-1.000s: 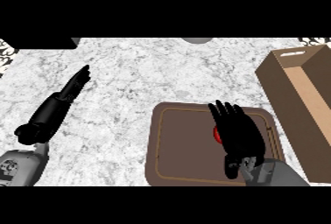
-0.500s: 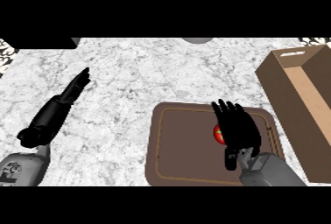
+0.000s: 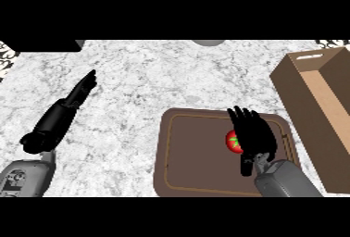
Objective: Pick the tomato from the tray and place it in the cardboard box
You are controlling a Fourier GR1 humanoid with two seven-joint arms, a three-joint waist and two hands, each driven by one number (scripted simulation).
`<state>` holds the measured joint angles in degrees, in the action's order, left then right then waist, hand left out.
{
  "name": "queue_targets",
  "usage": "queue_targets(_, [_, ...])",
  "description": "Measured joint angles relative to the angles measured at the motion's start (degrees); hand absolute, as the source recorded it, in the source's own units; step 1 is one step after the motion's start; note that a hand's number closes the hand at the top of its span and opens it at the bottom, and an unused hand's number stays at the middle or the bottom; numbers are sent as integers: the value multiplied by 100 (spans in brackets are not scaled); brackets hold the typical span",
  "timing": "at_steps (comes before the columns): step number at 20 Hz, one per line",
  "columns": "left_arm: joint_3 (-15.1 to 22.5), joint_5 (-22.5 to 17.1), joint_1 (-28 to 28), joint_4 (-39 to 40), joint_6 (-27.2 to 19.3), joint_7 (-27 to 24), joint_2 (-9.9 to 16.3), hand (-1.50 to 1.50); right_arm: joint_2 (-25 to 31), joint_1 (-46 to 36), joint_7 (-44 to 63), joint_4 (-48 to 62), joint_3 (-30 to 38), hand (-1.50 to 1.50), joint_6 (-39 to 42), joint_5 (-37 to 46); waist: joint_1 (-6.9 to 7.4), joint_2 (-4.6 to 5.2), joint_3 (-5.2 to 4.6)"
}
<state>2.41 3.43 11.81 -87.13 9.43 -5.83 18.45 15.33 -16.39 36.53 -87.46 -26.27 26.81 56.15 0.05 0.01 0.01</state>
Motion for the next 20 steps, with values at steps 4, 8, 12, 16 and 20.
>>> queue_targets(4, [-27,72,-16,-57,29,33,-79,0,110,110,-565,1,-108,150,-174,142,2,-17,-15])
queue_targets(8, [-128,47,25,-199,147,212,-42,0,60,37,-950,165,-228,150,-649,507,12,-37,-33])
queue_targets(12, [-218,86,124,-18,200,146,-105,0,-8,-84,-1152,218,-261,150,-818,832,-3,-26,-27])
queue_targets(16, [-239,135,85,-63,224,170,-164,0,-86,-275,-1414,374,-184,150,-1201,1084,10,-12,-12])
queue_targets(20, [-173,180,103,-75,253,119,-208,0,-594,-1066,-1180,1245,560,150,-1609,917,114,34,-3])
